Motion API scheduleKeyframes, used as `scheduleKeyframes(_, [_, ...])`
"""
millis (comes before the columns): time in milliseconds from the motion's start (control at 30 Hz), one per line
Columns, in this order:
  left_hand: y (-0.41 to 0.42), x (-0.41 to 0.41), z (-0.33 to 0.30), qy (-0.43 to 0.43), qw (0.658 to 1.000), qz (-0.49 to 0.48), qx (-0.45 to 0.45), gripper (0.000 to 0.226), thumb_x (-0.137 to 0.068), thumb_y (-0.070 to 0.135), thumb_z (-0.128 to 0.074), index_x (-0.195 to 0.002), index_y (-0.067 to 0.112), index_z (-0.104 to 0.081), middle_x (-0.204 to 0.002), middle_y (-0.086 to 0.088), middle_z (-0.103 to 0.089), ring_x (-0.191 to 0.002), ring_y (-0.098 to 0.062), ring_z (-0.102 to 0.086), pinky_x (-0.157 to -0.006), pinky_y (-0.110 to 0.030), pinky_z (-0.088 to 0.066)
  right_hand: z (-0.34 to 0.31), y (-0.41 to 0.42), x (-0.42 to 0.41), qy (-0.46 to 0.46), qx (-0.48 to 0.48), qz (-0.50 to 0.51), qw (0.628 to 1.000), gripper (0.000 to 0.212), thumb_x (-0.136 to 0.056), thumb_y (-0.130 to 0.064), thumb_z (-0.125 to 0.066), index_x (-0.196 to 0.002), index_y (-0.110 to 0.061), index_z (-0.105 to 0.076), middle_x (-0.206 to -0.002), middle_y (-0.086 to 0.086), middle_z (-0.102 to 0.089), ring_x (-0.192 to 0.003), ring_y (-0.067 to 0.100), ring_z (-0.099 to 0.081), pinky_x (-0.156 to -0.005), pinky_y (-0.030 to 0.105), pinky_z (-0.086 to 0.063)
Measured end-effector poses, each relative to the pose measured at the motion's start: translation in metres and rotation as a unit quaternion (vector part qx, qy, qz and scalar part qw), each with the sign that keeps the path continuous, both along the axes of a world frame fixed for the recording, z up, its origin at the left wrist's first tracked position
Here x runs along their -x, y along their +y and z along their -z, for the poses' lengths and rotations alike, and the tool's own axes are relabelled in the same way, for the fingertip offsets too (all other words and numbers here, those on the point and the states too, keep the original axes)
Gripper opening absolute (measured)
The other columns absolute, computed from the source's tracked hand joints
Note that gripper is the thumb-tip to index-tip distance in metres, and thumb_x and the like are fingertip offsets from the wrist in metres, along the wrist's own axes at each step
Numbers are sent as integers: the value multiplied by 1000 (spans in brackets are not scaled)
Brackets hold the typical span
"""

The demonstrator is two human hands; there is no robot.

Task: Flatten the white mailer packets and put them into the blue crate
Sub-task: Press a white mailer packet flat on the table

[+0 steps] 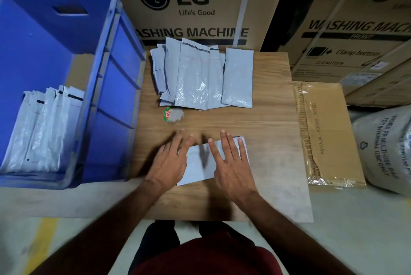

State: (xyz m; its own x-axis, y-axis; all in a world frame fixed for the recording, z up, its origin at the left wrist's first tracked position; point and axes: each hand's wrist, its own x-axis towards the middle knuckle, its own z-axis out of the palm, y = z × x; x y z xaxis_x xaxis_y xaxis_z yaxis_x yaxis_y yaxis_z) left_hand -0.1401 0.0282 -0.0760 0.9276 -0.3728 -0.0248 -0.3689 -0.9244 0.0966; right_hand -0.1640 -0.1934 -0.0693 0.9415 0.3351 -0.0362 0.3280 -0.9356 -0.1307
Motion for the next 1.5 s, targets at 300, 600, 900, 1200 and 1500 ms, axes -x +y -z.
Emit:
scheduleKeyframes(300, [3,29,60,111,993,28,-12,69,-104,55,-30,-162,21,-18,-170,-9,-8,-156,-27,-14,-124,-45,-19,60,17,24,99,-74,28,992,66,-100,-33,-37,-162,-16,-21,-169,17,-7,-157,32,-6,-125,55,-11])
scheduleKeyframes(600, [8,-3,41,64,991,106,-40,62,-104,37,-31,-161,14,-24,-169,-13,-13,-156,-33,-14,-123,-53,-22,45,16,19,127,-103,106,981,62,-103,-35,-34,-162,-17,-23,-169,15,-7,-157,29,-3,-126,50,-9])
scheduleKeyframes(900, [-42,17,42,97,992,70,-25,67,-103,36,-32,-163,14,-11,-170,-12,-2,-157,-29,-3,-124,-51,-18,58,-12,19,147,-91,83,981,64,-105,-37,-24,-164,-24,-1,-169,9,14,-156,25,17,-127,51,-3])
scheduleKeyframes(1200, [-70,33,51,110,991,76,-24,75,-94,30,-27,-163,18,-3,-170,-11,5,-157,-29,3,-125,-50,-14,62,-40,28,135,-113,139,975,65,-105,-41,-24,-164,-21,-2,-170,8,10,-157,20,13,-128,45,-2])
scheduleKeyframes(1500, [-37,29,47,74,997,21,-8,66,-100,32,-32,-161,11,-19,-169,-14,-10,-157,-32,-7,-124,-55,-16,59,-6,27,104,-115,82,984,65,-104,-32,-32,-164,-19,-9,-170,11,4,-157,25,9,-127,49,-5])
